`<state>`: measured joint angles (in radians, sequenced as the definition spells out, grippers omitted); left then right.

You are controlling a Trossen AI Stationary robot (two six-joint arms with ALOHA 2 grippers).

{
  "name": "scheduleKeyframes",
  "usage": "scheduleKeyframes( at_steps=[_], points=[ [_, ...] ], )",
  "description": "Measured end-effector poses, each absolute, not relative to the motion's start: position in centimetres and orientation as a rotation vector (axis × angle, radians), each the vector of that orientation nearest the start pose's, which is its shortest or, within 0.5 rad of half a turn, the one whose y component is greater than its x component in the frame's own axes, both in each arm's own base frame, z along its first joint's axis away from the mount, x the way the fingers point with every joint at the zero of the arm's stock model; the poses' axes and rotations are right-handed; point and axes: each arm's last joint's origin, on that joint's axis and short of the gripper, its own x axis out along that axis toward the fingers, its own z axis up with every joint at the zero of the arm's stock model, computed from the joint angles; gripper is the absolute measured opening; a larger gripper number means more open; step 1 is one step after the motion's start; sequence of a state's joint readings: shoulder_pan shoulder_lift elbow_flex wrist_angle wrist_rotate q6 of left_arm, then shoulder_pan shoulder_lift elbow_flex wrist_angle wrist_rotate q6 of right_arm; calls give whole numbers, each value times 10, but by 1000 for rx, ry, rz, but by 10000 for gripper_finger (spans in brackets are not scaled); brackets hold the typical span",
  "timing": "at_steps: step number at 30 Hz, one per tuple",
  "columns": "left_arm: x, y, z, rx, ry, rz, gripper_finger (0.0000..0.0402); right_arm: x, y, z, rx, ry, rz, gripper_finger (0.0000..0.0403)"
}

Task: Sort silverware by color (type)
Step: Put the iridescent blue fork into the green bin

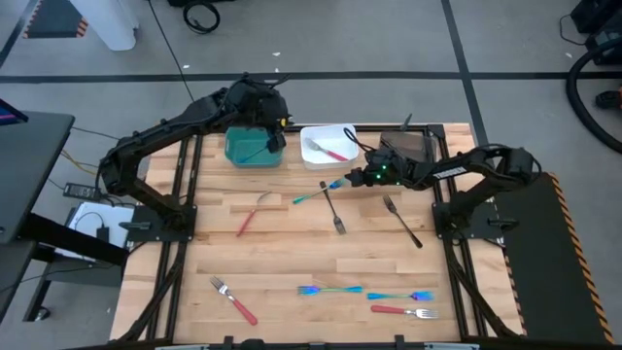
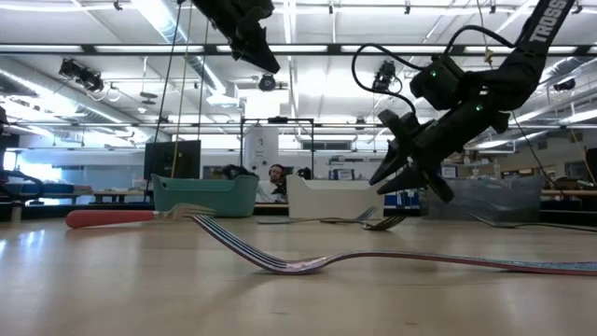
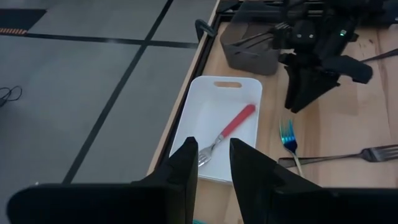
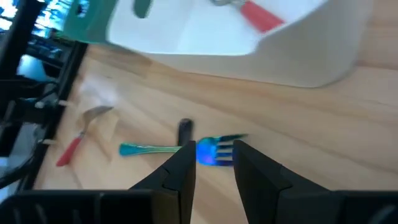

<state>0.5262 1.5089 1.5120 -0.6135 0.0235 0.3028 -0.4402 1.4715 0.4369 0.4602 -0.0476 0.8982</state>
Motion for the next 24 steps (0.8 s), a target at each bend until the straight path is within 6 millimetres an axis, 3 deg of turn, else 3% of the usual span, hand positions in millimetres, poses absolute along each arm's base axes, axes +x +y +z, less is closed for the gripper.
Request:
scheduleKeyframes(
  at_steps=[15,24],
  points=[
    [283,163,371,114,680,387,93,238,-114,105,1065,368,-619,114],
    [283,163,370,113,682,387,93,260,-117,105,1027,417,-522,113]
  ],
)
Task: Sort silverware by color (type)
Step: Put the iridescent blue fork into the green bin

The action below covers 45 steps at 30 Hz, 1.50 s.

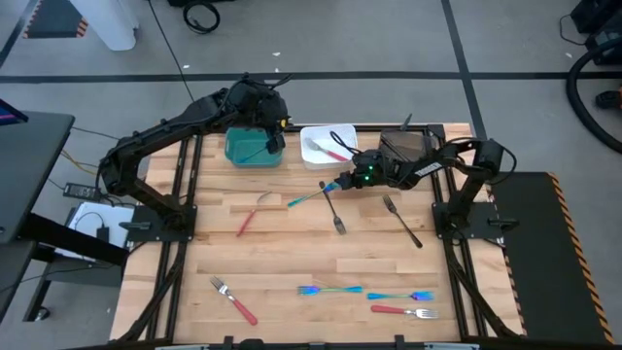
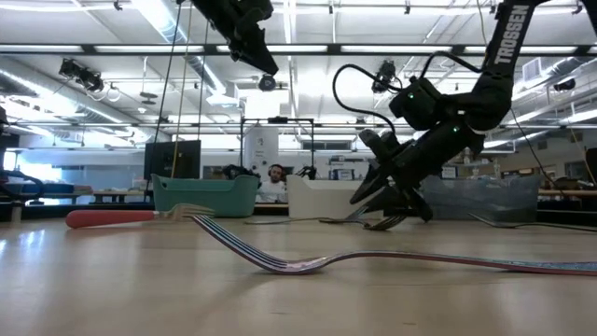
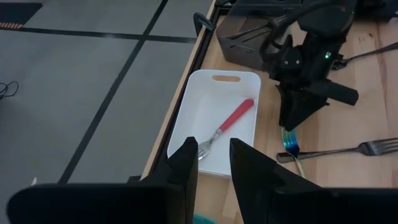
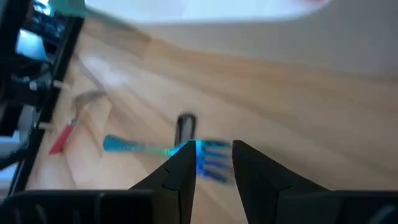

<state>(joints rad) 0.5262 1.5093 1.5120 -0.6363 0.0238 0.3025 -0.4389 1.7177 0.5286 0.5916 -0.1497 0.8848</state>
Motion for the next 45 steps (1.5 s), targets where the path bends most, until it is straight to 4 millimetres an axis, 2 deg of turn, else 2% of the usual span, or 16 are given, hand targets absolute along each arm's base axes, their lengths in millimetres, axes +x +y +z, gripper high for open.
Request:
scheduleKeyframes(
  at_steps=[12,19,25,32,36,45],
  points=[
    [281,162,368,125,719,372,93,258,-115,102,957,519,-535,86],
    [281,162,368,125,719,372,93,258,-115,102,904,532,-507,12],
    [280,162,367,121,730,369,93,259,-115,102,879,529,-466,10],
    [279,161,364,111,760,362,93,262,-116,109,857,490,-336,6],
    [277,160,362,101,791,355,93,261,-115,120,806,474,-273,4],
    [279,161,358,58,806,365,93,253,-111,159,636,389,-216,4]
  ],
)
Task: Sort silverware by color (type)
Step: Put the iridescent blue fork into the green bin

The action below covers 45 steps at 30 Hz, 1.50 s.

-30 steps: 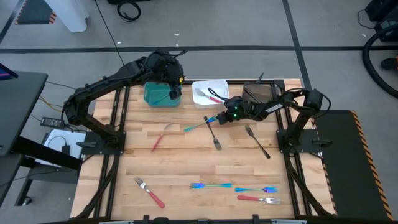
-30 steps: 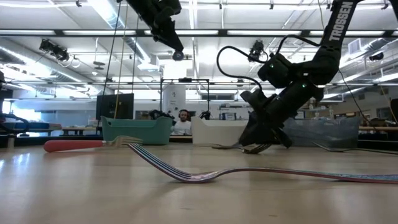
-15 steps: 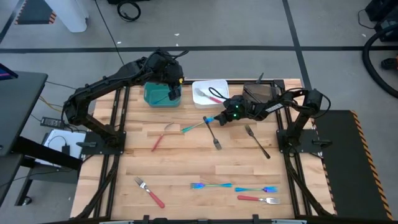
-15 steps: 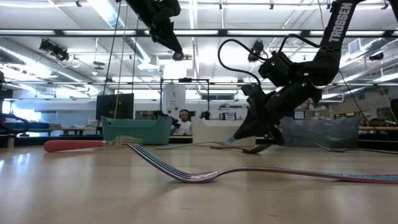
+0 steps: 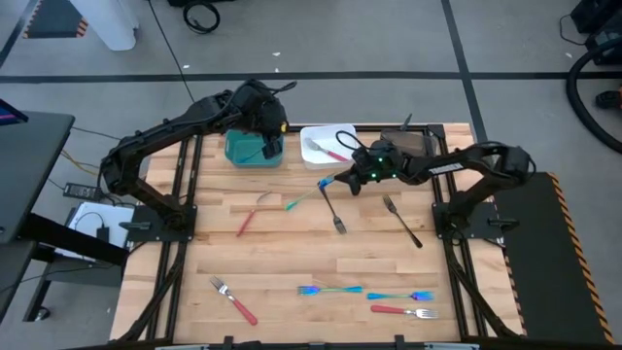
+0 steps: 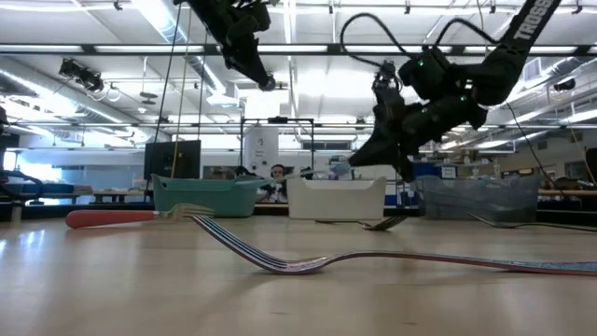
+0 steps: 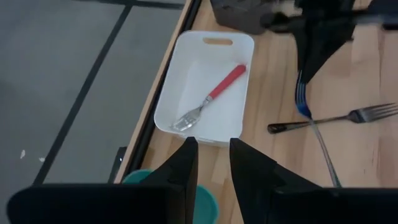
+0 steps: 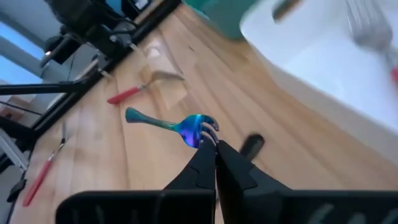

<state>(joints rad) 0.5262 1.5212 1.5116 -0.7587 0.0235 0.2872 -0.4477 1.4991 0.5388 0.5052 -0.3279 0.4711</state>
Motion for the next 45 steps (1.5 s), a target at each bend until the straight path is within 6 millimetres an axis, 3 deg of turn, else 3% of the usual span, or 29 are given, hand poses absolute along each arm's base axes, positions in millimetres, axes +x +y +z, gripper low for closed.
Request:
scheduleKeyframes(
  at_steps=[7,14,20,26,34,45],
  points=[
    [289,165,337,-36,892,363,93,244,-108,192,438,279,-172,3],
    [310,170,310,-172,908,231,93,234,-111,213,229,209,-269,3],
    [329,166,295,-270,850,46,94,233,-112,213,177,218,-302,3],
    [345,155,280,-272,883,-18,94,233,-112,213,178,225,-304,3],
    [356,143,270,-257,904,-49,94,236,-104,212,177,233,-273,3],
    [357,144,268,-251,925,16,94,237,-102,213,172,221,-261,4]
  ],
)
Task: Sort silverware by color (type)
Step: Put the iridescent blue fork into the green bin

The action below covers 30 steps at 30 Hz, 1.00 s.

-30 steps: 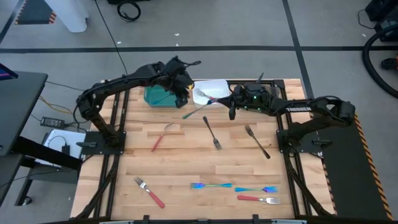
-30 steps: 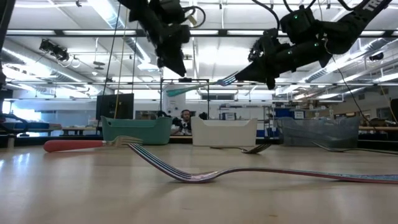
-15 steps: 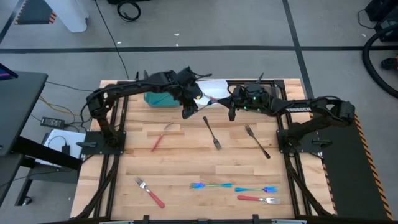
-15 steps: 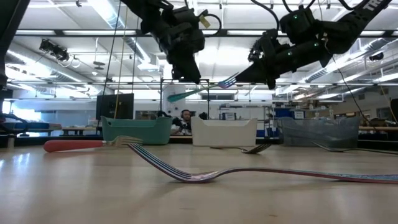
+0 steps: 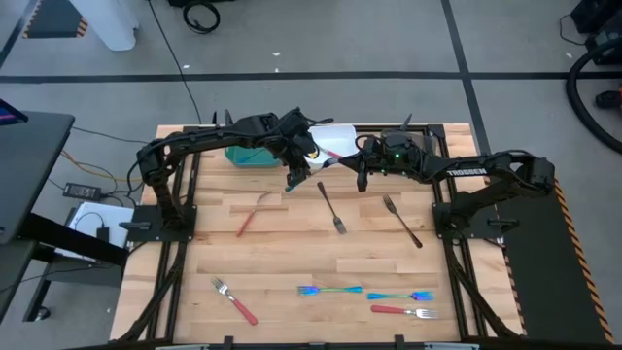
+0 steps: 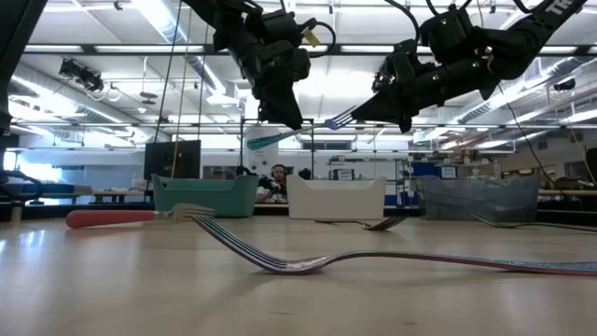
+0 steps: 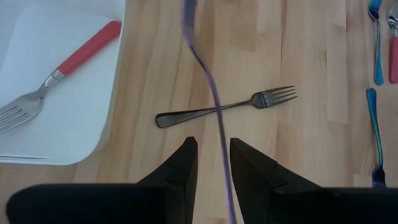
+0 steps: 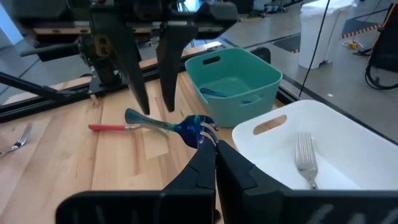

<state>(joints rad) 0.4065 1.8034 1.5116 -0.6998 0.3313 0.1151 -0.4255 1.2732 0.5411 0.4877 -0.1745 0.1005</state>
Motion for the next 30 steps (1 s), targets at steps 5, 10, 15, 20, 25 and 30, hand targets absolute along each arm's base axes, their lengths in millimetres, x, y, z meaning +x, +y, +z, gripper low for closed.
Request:
scheduleKeyframes(
  at_steps=[5,10,15,20,25,30],
  points=[
    [358,141,268,-249,924,5,94,238,-103,217,159,189,-292,4],
    [358,141,268,-248,923,4,94,238,-104,219,146,162,-310,4],
    [359,141,268,-245,917,5,91,239,-105,224,143,110,-313,5],
    [359,142,269,-217,910,4,50,239,-104,225,143,108,-310,5],
    [359,144,269,-198,917,31,8,239,-104,225,140,107,-310,5],
    [359,144,268,-193,920,38,3,239,-104,225,120,110,-308,10]
  ],
)
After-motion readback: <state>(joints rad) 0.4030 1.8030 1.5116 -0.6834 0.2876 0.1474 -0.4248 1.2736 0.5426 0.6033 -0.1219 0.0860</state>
